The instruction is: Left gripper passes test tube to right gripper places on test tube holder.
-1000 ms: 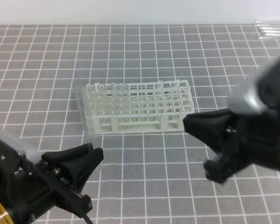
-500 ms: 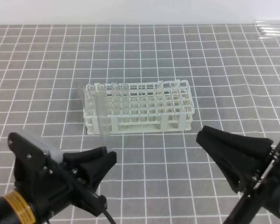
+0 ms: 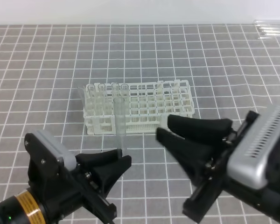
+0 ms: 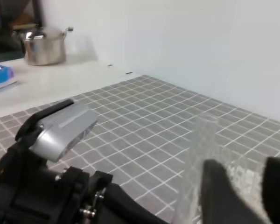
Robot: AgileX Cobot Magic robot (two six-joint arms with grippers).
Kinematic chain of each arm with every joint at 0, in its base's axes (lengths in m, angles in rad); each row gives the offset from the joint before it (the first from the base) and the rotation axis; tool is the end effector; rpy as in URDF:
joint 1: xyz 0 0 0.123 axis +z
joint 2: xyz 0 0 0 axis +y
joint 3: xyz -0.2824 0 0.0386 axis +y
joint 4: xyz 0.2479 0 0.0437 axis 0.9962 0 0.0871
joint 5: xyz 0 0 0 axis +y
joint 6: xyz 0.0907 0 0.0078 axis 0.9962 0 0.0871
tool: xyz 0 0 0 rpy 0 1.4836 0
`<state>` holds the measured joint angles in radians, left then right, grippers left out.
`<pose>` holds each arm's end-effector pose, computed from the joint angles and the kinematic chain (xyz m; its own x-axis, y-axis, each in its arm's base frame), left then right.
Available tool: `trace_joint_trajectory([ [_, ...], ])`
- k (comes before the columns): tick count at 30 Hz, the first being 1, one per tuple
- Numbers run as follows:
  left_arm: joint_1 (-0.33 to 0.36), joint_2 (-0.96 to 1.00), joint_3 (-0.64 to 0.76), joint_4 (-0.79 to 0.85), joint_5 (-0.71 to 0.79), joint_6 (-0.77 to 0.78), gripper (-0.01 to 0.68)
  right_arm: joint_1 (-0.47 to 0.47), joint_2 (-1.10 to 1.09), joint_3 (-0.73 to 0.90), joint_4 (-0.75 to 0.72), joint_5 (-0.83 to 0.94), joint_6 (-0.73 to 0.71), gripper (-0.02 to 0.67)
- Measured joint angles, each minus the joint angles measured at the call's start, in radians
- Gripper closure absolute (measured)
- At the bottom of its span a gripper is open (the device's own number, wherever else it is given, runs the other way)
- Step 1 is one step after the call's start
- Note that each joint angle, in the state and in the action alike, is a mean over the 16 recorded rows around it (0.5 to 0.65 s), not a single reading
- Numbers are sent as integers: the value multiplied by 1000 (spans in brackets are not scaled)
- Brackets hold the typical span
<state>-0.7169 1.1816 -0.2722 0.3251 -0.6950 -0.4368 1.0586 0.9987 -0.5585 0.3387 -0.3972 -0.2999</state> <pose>0.1411 -0.1476 0.2164 -0.2585 -0.0116 -0.9659 0.7612 0.6133 -0.2111 0.1144 0.1797 0.3173 0.0003 0.0292 -0.9996 -0.8016 0.5977 0.0172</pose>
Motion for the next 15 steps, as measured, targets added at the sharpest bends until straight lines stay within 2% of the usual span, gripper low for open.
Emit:
trace_joint_trajectory([
  [8,0,0,0,7,-7,-8,604,0,90,-93,-4,49,31,339],
  [15,0,0,0,7,-15,-23,610,0,179,-152,-3,22,51,297],
])
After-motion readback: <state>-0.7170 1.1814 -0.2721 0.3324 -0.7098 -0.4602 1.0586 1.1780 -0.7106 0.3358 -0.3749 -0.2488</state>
